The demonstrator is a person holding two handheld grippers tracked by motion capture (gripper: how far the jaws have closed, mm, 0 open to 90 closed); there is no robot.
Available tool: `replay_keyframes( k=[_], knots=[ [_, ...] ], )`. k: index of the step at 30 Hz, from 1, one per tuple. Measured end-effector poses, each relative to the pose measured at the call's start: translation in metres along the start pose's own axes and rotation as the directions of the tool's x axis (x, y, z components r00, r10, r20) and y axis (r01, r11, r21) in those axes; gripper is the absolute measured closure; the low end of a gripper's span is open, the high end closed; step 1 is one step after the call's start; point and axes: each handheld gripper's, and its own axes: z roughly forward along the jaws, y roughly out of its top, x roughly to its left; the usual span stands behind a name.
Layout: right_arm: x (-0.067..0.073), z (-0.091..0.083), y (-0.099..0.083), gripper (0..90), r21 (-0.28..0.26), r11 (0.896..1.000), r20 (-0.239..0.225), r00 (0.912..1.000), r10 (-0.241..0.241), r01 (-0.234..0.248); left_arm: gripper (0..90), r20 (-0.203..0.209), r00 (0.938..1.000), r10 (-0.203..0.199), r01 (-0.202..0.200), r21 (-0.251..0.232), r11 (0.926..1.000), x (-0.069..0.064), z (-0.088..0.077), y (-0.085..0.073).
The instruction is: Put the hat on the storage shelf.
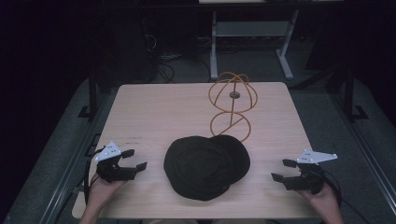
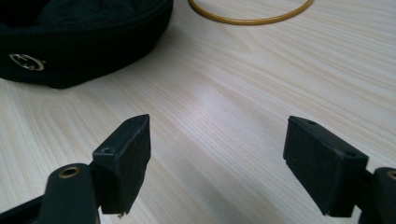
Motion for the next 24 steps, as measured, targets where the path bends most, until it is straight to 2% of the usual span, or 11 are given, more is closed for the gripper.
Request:
replay_keyframes(
  k=[6, 12, 20, 24],
  knots=[
    [0.003, 0.000, -0.002, 22.7, 0.008, 1.000, 0.001, 1.0000, -0.002, 0.002, 20.6, 0.003, 1.0000, -0.004, 0.004, -0.006, 1.0000, -0.001, 0.002, 0.001],
    [0.007, -0.001, 0.003, 22.2, -0.012, 1.000, -0.006, 1.0000, -0.003, 0.003, 20.6, 0.001, 1.0000, 0.006, -0.006, 0.003, 1.0000, -0.002, 0.003, -0.001],
    [0.017, 0.004, 0.012, 23.6, -0.001, 0.999, -0.032, 0.9985, -0.044, 0.044, 20.6, -0.007, 0.9999, 0.013, -0.013, 0.001, 0.9999, 0.000, 0.005, 0.000],
    [0.025, 0.004, 0.017, 21.0, -0.006, 0.998, -0.041, 0.9972, -0.062, 0.062, 20.6, -0.014, 0.9998, 0.013, -0.013, 0.008, 0.9999, 0.001, 0.005, 0.000]
  ],
)
